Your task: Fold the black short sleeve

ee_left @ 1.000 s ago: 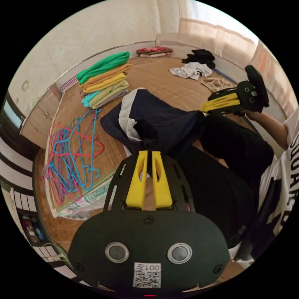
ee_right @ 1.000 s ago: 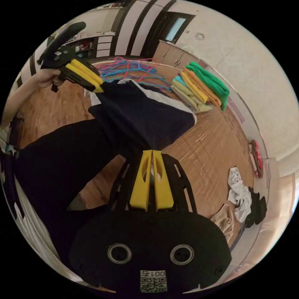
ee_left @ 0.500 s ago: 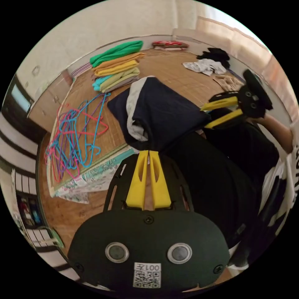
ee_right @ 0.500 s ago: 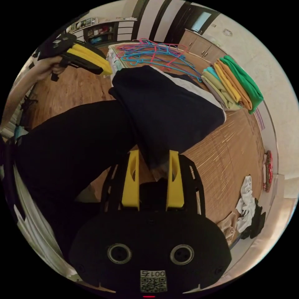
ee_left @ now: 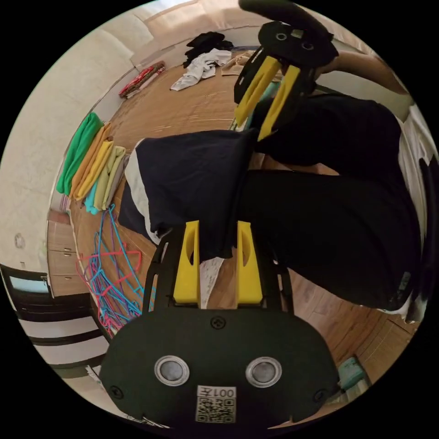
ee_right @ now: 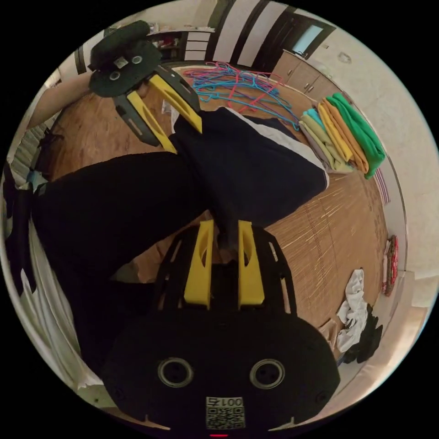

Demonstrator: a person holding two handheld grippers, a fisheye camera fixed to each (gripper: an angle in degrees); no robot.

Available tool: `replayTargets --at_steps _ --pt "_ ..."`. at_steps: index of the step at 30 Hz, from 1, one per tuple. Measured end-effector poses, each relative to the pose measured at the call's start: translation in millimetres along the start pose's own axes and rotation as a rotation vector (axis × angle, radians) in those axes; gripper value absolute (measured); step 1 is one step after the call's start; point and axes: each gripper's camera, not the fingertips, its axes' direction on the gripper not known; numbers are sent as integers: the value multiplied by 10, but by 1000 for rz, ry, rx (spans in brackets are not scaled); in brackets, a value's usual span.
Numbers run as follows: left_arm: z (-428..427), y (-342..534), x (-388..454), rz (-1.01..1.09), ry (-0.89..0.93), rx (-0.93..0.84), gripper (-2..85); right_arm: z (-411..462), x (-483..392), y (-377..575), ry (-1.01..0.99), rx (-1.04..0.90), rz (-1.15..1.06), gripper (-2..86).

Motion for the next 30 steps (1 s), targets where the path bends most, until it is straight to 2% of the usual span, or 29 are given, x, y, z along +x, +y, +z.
replayTargets --at_steps 2,4,6,8,11,15,18,23,27,30 --pt "91 -40 78 53 -22 -124 98 64 -79 -84 27 -66 -52 131" --pt "156 -50 204 98 -84 -176 104 173 -139 -121 102 -102 -98 131" --pt "166 -74 312 89 -126 -167 104 277 -173 -129 189 -113 -127 119" --pt "177 -113 416 17 -294 -147 96 333 -204 -152 226 -117 -142 98" --pt "155 -136 523 -27 -410 -165 67 254 -299 -124 303 -88 -165 51" --pt "-275 -98 477 -62 -442 -111 48 -155 -252 14 347 2 -108 34" --pt "-932 -81 264 -95 -426 12 46 -714 -37 143 334 120 -20 29" --pt "-2065 -125 -369 -89 -365 224 44 -1776 334 270 409 237 -43 24" --pt "-2234 -470 -1141 -97 -384 182 43 -1962 839 26 561 197 -68 23" --pt "-2438 -728 -1778 -170 -355 181 43 -2107 1388 -176 609 217 48 24"
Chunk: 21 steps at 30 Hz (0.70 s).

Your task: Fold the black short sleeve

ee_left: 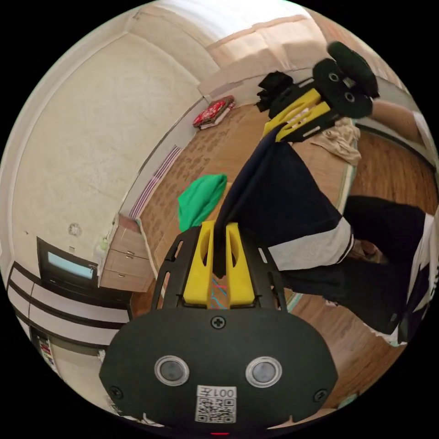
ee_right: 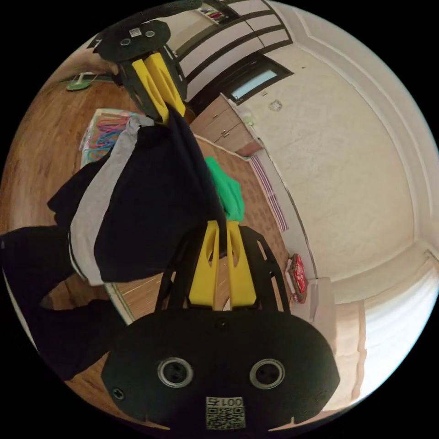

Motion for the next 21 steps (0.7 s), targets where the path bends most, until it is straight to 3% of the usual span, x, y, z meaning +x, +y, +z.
replayTargets --at_steps 2,7,15,18,21 --pt "-119 -163 -317 -64 -1 43 43 -61 397 -51 13 55 133 25" --pt "-388 -186 -310 -57 -12 94 42 -340 572 90 9 112 153 26" --pt "107 543 1093 -29 -3 -42 43 -109 -719 779 -196 -15 -57 24" --pt "216 732 1602 -17 88 -139 43 -69 -1307 1056 -250 -99 -181 22" --pt "81 830 1758 -41 151 -146 43 -220 -1414 1239 -344 -92 -165 22"
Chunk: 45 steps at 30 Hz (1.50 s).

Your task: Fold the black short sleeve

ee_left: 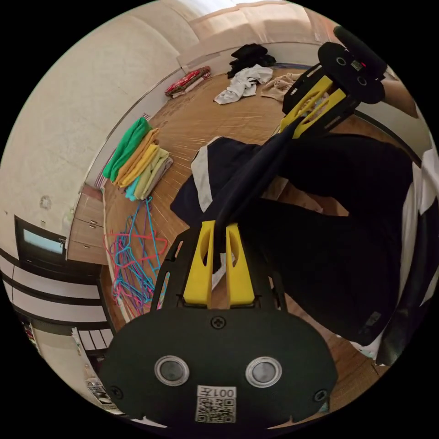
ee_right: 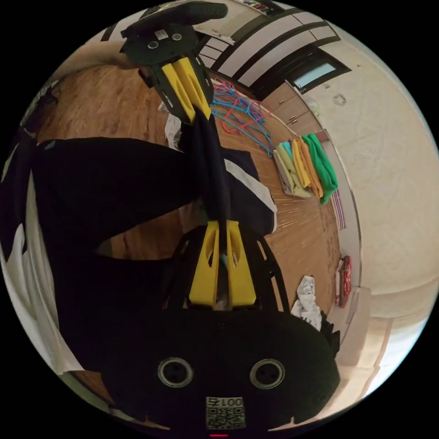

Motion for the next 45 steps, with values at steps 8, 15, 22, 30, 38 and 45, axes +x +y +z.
replayTargets --at_steps 8,15,22,30,38,45 --pt "-899 -374 -453 19 -165 159 42 -659 856 100 143 233 230 24" --pt "-1409 -1172 -1459 31 -347 248 42 -901 1969 -190 357 319 272 24" --pt "-1601 -2473 -2963 69 -506 167 43 -808 3870 -806 479 338 328 24" --pt "679 -3712 -4859 -413 -478 -107 68 1707 6297 -1509 8 -8 579 48" --pt "1723 -3464 -3980 -233 -244 24 -4 2980 5666 -1104 -69 4 439 11" --pt "1563 -3280 -3935 -278 -36 -21 -10 2566 5415 -699 -119 125 456 6"
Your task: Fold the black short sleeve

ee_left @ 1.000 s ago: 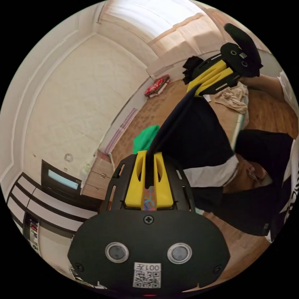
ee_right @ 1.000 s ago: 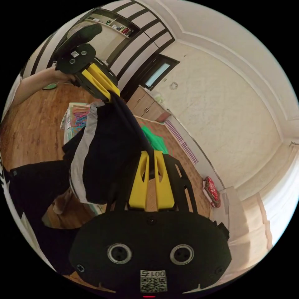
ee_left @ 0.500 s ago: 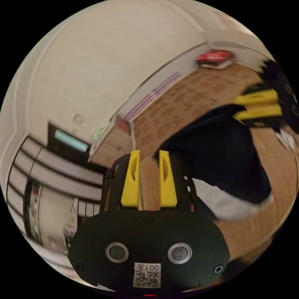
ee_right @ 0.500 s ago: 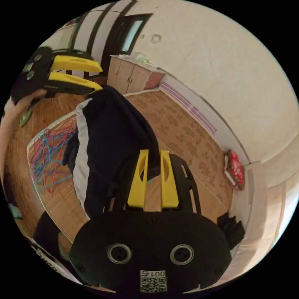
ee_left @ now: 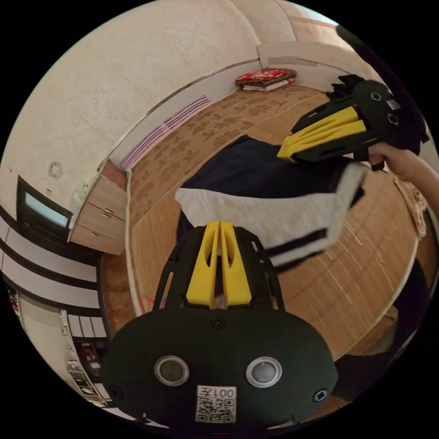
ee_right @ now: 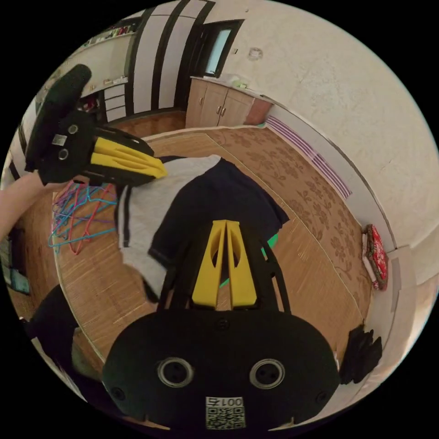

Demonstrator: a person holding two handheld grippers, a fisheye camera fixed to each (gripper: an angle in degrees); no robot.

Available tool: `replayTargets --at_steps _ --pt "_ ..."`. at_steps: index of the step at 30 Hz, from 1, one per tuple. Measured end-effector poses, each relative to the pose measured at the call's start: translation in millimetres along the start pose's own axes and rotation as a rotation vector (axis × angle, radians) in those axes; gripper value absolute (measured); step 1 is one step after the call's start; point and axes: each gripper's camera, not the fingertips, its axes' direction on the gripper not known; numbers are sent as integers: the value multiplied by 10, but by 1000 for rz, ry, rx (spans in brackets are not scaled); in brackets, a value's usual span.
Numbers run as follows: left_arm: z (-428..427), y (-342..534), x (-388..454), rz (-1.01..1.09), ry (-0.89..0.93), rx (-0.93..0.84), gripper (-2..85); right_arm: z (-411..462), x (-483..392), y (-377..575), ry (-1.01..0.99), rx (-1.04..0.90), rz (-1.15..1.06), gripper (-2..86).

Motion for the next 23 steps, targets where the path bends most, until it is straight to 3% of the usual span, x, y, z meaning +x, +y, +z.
replayTargets --at_steps 2,6,9,11,13,18,23 --pt "15 80 83 -6 97 -59 -10 -124 -116 237 -43 10 34 6" --pt "71 256 317 -66 36 -160 -10 -26 -347 606 2 -65 10 5" --pt "-232 503 411 -238 88 -87 -10 -365 -485 967 154 28 84 3" --pt "-549 744 591 -223 208 31 -10 -861 -619 1470 107 196 88 4" --pt "-709 907 767 -198 222 46 -10 -1107 -689 1903 81 209 76 5" --pt "-819 1280 1342 -162 327 57 -10 -1362 -679 3263 191 80 179 15" --pt "-635 1448 2101 -171 361 30 -10 -1467 -447 4798 366 -129 463 61"
